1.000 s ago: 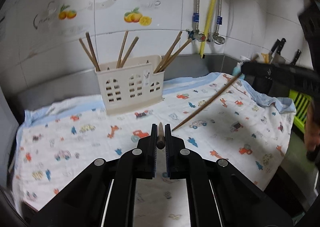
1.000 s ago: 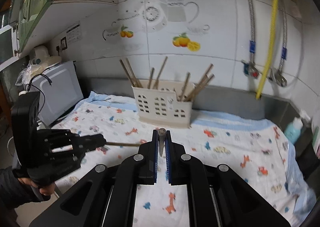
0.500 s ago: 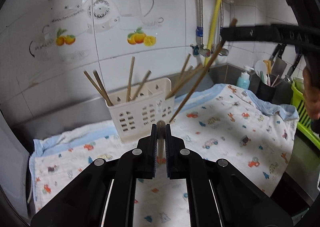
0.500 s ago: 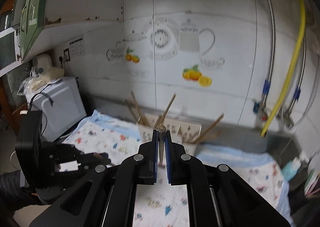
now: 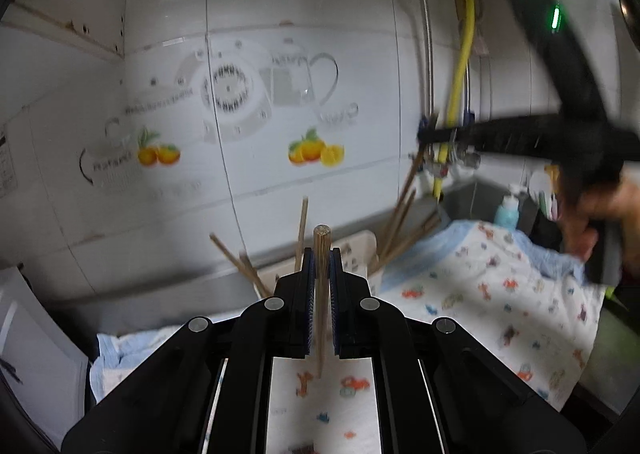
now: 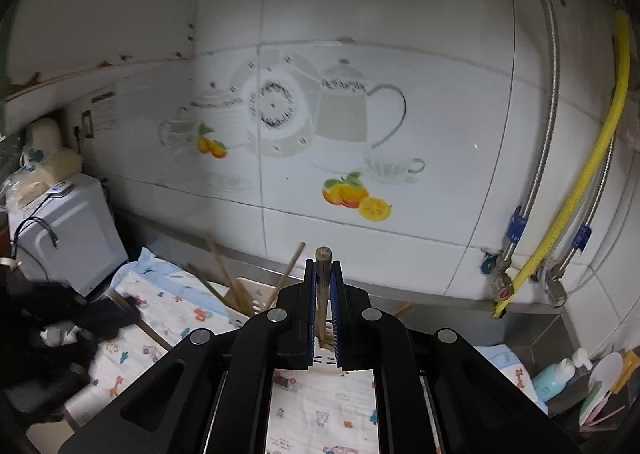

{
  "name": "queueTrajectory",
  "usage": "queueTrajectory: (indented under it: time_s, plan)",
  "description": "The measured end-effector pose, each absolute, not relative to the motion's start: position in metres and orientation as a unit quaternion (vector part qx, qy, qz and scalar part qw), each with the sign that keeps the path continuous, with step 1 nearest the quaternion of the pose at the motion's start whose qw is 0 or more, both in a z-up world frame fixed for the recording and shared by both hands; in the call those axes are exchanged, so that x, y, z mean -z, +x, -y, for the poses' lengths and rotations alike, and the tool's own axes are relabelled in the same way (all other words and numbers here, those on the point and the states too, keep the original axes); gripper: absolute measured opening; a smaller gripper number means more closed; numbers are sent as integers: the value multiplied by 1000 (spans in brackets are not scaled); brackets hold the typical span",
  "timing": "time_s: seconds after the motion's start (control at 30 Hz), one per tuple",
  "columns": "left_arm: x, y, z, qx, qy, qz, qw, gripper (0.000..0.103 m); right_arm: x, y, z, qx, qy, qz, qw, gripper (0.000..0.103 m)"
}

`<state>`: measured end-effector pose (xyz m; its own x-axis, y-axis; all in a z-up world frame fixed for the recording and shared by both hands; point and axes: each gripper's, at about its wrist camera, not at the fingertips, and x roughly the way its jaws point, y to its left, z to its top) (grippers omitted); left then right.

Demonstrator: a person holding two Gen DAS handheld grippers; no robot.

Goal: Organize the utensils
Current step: 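Raise both held chopsticks above the beige holder and lower them into it, then open both tools to release the chopsticks into the beige holder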

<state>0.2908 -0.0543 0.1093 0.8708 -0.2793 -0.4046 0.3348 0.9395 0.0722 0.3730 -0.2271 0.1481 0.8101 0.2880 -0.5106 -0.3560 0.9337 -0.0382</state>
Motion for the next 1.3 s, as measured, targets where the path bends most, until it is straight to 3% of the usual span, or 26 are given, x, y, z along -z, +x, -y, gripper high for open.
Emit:
queueTrajectory:
  time_s: [0.23,0.63,1.3]
  plan:
    - [-149,301,58,150,69,-151,975,6,-143,391,231,-177,-35,-244,953,7]
    - [-173,328,67,132,68,-116,982,6,-121,418,219,-173,-37,-250,952,7]
    - [-143,391,55,96,41,-119,987,6,-91,425,216,-181,-49,-269,945,9]
